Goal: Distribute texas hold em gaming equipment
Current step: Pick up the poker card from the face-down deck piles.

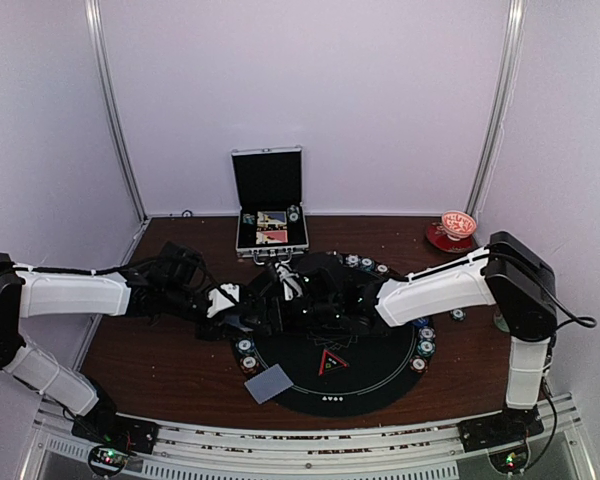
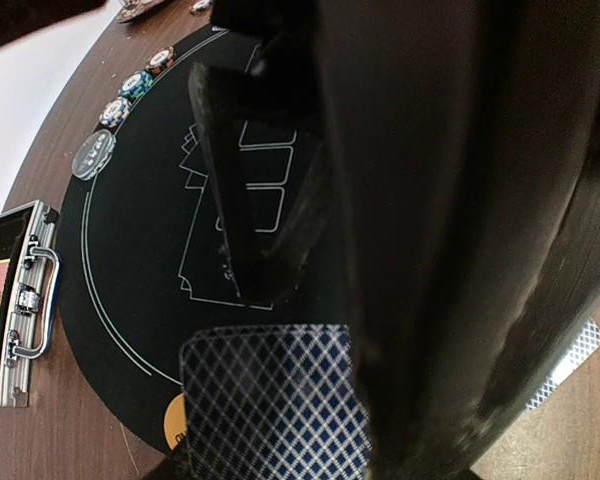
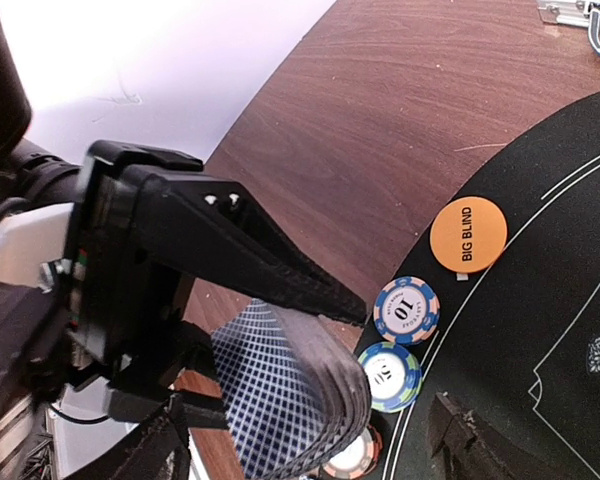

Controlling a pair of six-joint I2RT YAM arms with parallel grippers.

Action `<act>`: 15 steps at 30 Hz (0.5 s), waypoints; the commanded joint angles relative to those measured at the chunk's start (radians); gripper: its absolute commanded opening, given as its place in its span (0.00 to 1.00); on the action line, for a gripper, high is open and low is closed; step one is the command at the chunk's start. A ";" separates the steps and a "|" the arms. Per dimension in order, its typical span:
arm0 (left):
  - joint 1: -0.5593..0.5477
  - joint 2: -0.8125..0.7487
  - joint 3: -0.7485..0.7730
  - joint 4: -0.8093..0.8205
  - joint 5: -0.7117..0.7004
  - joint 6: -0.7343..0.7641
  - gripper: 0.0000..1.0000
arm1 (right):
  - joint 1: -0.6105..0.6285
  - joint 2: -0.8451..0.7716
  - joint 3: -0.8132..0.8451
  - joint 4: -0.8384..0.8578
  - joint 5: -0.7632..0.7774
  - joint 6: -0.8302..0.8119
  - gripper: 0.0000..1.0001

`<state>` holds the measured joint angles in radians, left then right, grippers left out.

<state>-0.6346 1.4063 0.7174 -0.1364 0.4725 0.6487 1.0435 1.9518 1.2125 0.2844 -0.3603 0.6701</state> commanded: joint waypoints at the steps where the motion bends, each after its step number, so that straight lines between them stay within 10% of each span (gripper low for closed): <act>1: -0.001 -0.013 0.005 0.017 0.028 0.011 0.32 | 0.006 0.047 0.064 0.004 0.049 0.016 0.82; 15: -0.001 -0.018 0.004 0.022 0.027 0.008 0.32 | -0.018 0.122 0.092 0.062 0.058 0.092 0.76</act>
<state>-0.6357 1.4063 0.7174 -0.1406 0.4770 0.6495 1.0317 2.0380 1.2808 0.3199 -0.3050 0.7372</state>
